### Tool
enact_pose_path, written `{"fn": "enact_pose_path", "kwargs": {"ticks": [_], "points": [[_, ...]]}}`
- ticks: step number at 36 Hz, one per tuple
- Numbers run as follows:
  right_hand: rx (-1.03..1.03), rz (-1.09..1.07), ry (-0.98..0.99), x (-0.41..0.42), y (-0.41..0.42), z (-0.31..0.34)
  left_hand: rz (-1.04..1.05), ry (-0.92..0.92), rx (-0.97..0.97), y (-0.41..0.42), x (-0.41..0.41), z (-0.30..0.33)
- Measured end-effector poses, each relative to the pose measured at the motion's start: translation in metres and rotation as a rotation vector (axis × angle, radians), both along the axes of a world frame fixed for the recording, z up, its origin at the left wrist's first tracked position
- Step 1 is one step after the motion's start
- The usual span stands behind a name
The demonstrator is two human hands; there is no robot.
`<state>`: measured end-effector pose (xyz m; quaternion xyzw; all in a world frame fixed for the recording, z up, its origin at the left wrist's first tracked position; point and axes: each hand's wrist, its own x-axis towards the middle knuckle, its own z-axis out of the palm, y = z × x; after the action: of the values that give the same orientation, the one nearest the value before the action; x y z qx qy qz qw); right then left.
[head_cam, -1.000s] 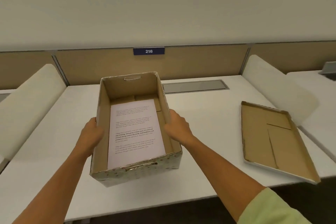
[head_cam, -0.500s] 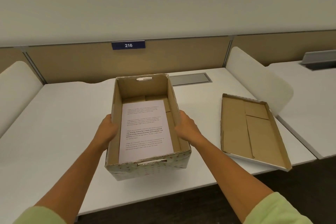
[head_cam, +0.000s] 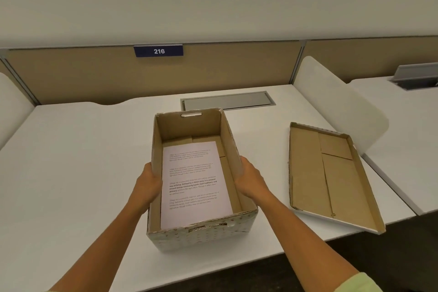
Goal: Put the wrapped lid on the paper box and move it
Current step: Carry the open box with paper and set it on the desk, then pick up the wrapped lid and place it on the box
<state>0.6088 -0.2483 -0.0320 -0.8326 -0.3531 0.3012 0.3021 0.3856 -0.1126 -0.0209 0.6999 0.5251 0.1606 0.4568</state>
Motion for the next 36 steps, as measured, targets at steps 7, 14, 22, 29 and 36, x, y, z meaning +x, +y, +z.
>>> {"fn": "enact_pose_path", "kwargs": {"ticks": [7,14,22,29,36], "points": [[-0.045,0.02,0.036,0.006,0.002,-0.008,0.056,0.015,0.022,0.003,0.002,-0.016],[0.044,-0.062,0.176,0.008,0.004,-0.005,0.124,-0.057,-0.055,0.006,0.001,-0.023],[0.164,-0.275,0.227,0.029,-0.012,-0.011,0.064,-0.006,0.319,-0.006,0.008,-0.001],[0.133,-0.315,0.092,0.067,-0.029,-0.023,-0.094,-0.072,0.408,-0.052,0.053,0.028],[-0.018,-0.149,-0.197,0.11,-0.066,-0.038,-0.219,-0.112,0.34,-0.099,0.119,0.034]]}}
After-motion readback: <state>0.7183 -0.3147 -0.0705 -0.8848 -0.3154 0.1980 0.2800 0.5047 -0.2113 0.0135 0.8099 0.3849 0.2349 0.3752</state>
